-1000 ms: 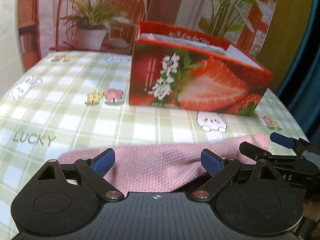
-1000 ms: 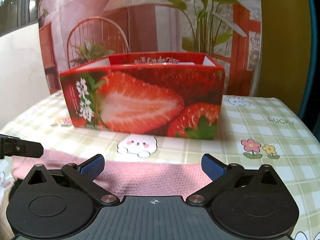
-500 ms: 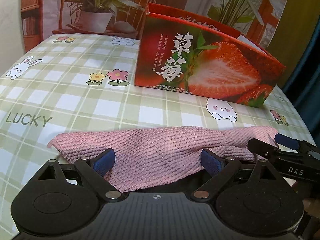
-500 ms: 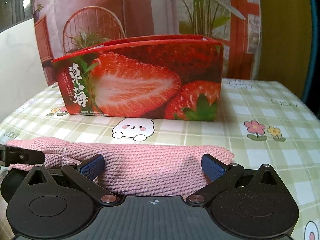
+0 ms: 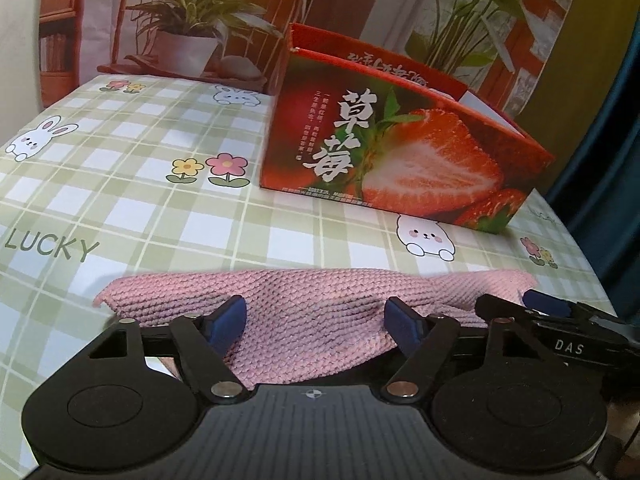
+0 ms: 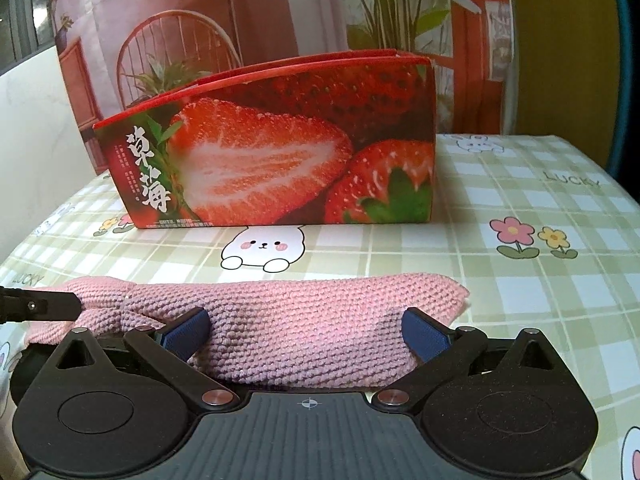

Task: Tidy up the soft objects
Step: 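Lower the left tool onto the pink knit cloth and pinch its middle, then lift the pink cloth with the left tool and carry it into the box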

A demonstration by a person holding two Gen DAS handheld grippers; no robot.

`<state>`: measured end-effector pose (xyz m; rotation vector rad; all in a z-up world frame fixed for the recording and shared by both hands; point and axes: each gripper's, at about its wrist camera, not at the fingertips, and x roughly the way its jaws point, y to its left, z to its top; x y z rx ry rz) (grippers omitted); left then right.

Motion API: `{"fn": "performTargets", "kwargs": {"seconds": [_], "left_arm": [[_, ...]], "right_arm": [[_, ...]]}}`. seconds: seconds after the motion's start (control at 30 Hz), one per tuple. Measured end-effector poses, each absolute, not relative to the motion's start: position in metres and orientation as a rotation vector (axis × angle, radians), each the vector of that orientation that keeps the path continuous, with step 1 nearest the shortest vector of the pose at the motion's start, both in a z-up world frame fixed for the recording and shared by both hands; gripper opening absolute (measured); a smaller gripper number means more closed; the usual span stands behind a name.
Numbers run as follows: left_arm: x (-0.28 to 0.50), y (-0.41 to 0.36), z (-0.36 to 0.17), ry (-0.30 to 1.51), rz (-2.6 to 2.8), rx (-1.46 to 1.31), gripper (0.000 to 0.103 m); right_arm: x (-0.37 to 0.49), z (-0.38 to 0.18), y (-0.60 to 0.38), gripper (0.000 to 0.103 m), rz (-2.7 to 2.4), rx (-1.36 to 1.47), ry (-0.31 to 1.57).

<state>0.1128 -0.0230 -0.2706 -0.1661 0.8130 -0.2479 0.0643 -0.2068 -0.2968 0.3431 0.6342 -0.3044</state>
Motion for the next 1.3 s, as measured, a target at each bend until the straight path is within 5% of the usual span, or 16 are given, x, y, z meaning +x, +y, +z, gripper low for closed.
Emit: {"fn": "performTargets", "kwargs": {"seconds": [0.3, 0.57, 0.7, 0.93, 1.3], "left_arm": [[0.115, -0.02, -0.275, 0.821, -0.262, -0.182, 0.06], [0.114, -0.018, -0.275, 0.807, -0.294, -0.224, 0.047], [0.113, -0.018, -0.272, 0.783, -0.313, -0.233, 0.04], [0.113, -0.021, -0.266, 0.717, -0.367, -0.213, 0.034], [0.12, -0.024, -0.268, 0.692, -0.377, -0.187, 0.033]], "right_arm": [[0.066, -0.298, -0.206, 0.101, -0.308, 0.341, 0.649], [0.066, -0.297, -0.205, 0.089, -0.264, 0.333, 0.644], [0.065, -0.296, -0.204, 0.076, -0.237, 0.33, 0.638], [0.058, -0.295, -0.203, 0.033, -0.19, 0.332, 0.58], [0.057, -0.297, -0.213, 0.018, -0.184, 0.381, 0.542]]}}
